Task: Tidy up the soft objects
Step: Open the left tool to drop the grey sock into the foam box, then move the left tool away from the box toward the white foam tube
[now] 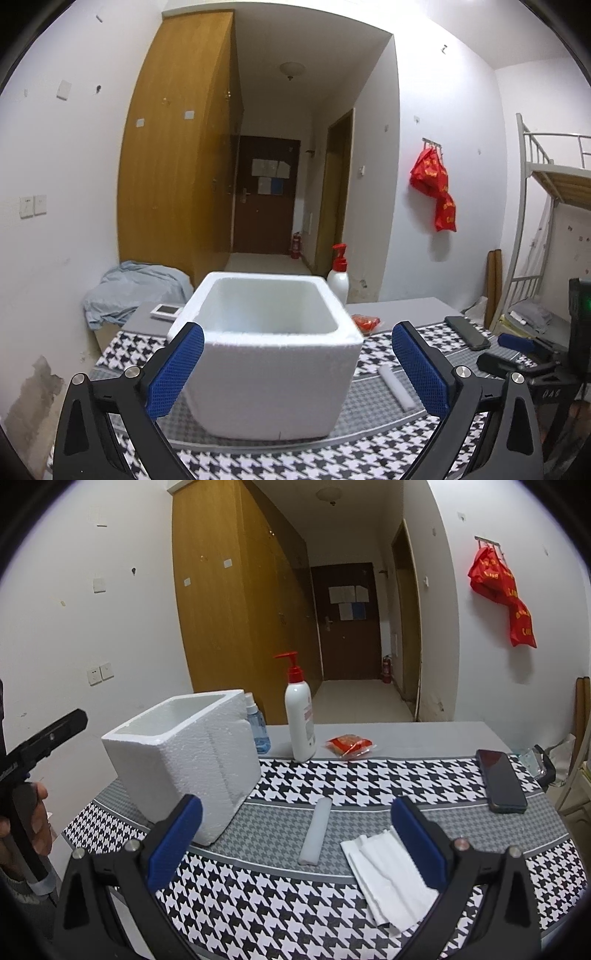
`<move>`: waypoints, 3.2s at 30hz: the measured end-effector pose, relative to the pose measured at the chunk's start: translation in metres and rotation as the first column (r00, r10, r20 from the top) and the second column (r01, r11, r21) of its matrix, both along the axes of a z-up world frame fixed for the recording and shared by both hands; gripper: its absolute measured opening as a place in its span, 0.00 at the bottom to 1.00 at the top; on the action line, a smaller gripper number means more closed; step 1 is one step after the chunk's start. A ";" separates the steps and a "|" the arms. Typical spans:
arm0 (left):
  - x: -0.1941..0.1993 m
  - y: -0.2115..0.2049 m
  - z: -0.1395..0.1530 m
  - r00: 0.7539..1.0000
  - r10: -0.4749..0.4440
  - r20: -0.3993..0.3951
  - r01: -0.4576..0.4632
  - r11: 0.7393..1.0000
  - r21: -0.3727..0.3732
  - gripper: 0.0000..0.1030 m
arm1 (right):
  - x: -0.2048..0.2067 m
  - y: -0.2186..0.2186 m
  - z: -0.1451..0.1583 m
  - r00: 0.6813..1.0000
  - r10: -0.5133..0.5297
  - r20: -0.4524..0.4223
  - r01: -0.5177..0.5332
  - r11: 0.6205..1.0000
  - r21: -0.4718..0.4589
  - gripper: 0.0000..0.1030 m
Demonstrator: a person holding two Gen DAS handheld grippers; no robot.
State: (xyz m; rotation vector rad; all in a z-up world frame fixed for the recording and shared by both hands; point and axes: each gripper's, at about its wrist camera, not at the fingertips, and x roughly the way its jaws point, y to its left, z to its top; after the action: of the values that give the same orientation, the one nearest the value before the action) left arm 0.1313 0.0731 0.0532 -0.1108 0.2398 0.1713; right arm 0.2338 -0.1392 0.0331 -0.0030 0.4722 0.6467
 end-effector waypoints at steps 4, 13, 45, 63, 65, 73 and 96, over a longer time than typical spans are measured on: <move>-0.004 0.002 -0.013 1.000 0.017 -0.006 -0.018 0.999 -0.032 0.99 | -0.004 -0.001 -0.003 1.000 0.010 0.000 -0.010 1.000 0.006 1.00; -0.008 -0.007 -0.049 0.996 0.081 -0.027 -0.082 0.996 -0.045 0.99 | -0.015 -0.002 -0.008 1.000 0.024 0.013 -0.024 1.000 0.009 1.00; 0.036 -0.076 -0.057 0.991 -0.102 -0.091 0.096 0.993 -0.067 0.99 | -0.005 -0.059 -0.034 0.999 -0.037 -0.035 0.035 0.999 -0.041 1.00; 0.068 -0.111 -0.066 0.975 -0.181 -0.133 0.178 0.984 -0.029 0.99 | 0.001 -0.083 -0.026 0.997 -0.076 -0.025 0.074 0.996 -0.058 1.00; 0.070 -0.111 -0.067 0.973 -0.188 -0.136 0.184 0.982 -0.036 0.99 | 0.003 -0.083 -0.025 0.998 -0.066 -0.025 0.064 0.996 -0.067 1.00; 0.081 -0.110 -0.068 0.963 -0.207 -0.173 0.199 0.978 -0.066 0.99 | 0.011 -0.083 -0.033 0.999 -0.033 -0.043 0.030 0.997 -0.076 1.00; 0.127 -0.122 -0.076 0.924 -0.239 -0.299 0.224 0.971 -0.085 0.97 | 0.032 -0.090 -0.057 0.993 -0.021 -0.115 0.008 0.994 -0.110 1.00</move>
State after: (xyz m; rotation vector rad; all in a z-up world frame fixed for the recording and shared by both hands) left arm 0.2585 -0.0490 -0.0229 -0.1036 0.5659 -0.0553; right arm 0.2663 -0.2294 -0.0242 -0.0657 0.6191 0.6084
